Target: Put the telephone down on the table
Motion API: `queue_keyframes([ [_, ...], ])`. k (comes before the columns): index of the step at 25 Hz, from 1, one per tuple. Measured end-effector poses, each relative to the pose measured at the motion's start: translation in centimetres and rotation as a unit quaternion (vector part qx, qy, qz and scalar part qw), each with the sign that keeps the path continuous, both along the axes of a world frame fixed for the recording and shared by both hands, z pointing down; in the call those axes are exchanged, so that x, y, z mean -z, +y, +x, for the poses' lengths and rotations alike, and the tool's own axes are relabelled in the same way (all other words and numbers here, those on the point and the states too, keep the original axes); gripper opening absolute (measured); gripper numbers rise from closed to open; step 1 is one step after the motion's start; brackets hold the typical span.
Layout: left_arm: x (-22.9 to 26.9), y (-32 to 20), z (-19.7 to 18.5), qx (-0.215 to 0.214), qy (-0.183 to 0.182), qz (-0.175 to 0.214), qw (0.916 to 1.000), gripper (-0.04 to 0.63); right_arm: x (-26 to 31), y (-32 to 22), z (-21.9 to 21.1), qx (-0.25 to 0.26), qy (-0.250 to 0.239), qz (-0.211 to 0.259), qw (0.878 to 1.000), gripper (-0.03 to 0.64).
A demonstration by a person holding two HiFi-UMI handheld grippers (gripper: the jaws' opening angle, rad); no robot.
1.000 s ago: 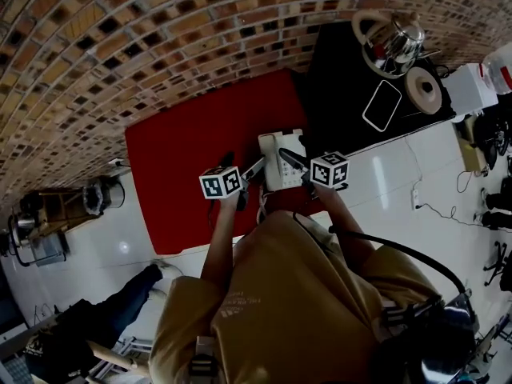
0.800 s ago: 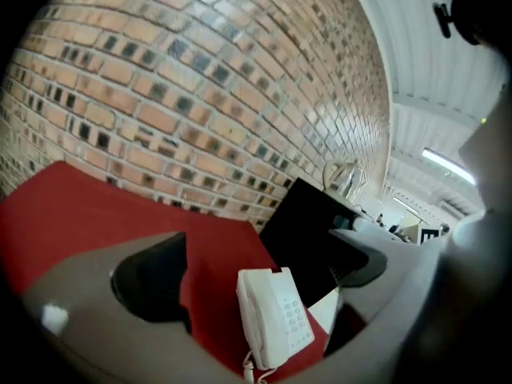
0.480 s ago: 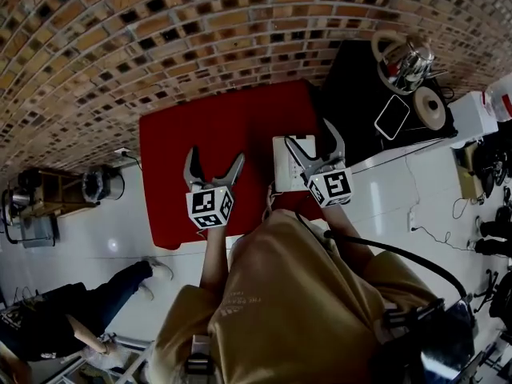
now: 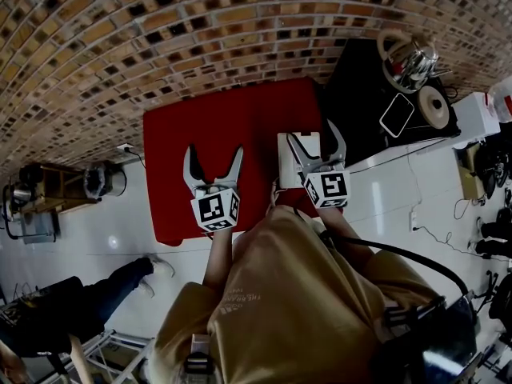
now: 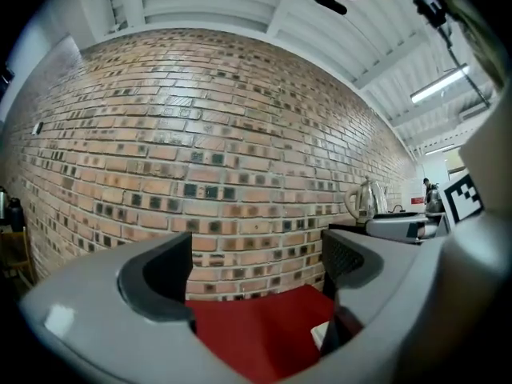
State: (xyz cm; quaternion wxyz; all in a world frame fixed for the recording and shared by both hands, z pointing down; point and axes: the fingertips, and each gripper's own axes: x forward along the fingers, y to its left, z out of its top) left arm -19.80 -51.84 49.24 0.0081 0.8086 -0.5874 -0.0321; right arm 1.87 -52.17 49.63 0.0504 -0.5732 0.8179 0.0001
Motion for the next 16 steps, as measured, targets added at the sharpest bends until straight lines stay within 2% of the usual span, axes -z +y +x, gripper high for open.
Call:
queue_keyframes([
  [8,0.2,-0.2,-1.0,0.031,-0.014,0.013,0.9993,0.485,-0.7,-0.2,0.7,-0.021,0.016,-0.012,1.000,0.382],
  [16,-0.4,-0.8,-0.9,0.034,-0.027,0.006,0.9990,0.469,-0.9,-0.9,1.6,-0.034,0.020,-0.022,0.999,0.380],
])
